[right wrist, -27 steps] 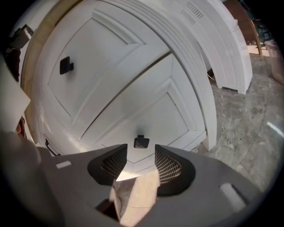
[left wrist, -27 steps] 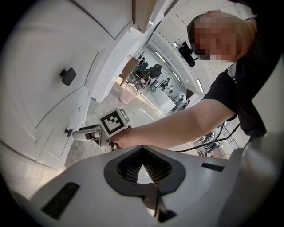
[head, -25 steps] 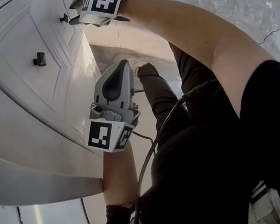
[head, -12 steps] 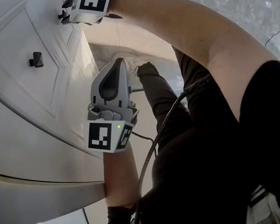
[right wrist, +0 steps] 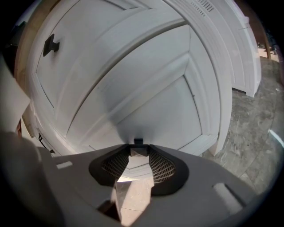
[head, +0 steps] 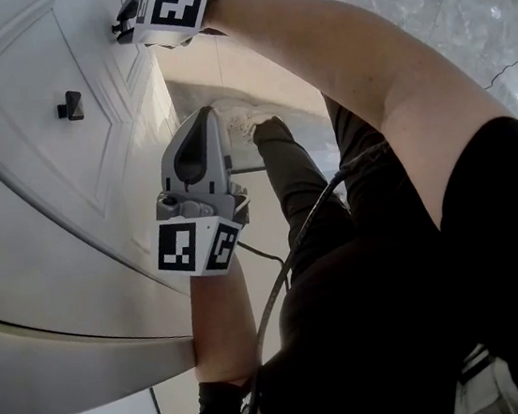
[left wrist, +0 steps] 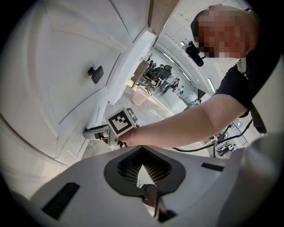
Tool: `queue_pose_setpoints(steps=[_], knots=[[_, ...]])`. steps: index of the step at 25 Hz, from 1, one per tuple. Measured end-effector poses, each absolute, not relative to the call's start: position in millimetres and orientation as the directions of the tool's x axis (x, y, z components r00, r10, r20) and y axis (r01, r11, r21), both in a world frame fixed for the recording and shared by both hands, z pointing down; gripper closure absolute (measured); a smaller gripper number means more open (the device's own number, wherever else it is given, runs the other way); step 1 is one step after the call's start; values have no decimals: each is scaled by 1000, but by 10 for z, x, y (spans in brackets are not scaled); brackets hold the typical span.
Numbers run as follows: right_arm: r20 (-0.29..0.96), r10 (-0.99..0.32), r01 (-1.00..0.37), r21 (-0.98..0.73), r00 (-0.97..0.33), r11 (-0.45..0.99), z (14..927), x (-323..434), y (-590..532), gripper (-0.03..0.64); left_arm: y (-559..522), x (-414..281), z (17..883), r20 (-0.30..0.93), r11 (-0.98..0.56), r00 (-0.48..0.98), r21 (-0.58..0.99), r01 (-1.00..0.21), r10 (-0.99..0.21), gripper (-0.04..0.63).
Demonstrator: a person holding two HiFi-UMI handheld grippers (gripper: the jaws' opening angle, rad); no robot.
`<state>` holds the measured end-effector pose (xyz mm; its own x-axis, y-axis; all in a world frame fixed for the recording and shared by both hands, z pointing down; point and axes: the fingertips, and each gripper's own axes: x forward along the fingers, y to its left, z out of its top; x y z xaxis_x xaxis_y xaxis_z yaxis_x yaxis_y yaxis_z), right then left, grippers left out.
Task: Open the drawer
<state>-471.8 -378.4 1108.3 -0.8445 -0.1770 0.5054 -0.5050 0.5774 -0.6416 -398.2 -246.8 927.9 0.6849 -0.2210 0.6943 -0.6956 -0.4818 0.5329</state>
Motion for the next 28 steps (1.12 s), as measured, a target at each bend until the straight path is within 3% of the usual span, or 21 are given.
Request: queue_pose_setpoints(steps=[13,28], knots=[[519,-185,-518,-625,-835,584,11074,-4695,-3785,477,-2433,-4424,9194,757,-431,560,405,-806,-336,604],[555,-185,-533,-570,-811,626,11069,-4426,-3585,477,-2394,-4604,9202,761,-361,523,397,-844,-385,604]])
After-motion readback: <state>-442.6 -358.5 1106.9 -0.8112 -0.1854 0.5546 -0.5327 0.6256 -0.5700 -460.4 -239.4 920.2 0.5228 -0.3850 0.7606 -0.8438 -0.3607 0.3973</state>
